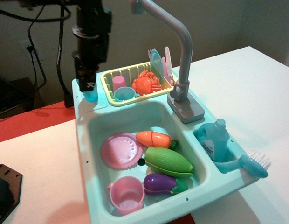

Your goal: Put cup from counter to sink

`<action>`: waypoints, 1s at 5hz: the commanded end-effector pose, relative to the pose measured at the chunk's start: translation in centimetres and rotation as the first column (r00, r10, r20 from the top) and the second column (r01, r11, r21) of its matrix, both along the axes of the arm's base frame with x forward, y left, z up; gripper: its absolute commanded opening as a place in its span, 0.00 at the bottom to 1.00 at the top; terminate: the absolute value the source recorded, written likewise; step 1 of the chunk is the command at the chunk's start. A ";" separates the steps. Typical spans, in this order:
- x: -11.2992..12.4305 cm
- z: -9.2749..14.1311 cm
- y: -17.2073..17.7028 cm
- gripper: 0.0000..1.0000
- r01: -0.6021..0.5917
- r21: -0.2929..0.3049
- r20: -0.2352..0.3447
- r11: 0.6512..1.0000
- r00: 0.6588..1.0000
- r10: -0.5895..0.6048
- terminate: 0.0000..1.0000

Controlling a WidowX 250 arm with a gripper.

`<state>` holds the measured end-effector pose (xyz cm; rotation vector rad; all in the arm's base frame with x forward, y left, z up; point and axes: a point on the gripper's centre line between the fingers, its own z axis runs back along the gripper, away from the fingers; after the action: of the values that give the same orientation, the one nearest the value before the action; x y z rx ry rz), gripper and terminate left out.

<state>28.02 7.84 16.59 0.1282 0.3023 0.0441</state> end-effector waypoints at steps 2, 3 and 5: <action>1.2 -0.5 1.1 0.00 -0.036 0.028 0.042 0.999 0.999 0.035 0.00; 0.8 -1.0 1.1 0.00 -0.030 0.030 0.031 0.999 0.999 0.029 0.00; 0.6 -0.7 0.9 0.00 -0.027 0.036 0.049 0.999 0.998 0.025 0.00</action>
<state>29.17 7.85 14.60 0.1469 0.3249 0.0393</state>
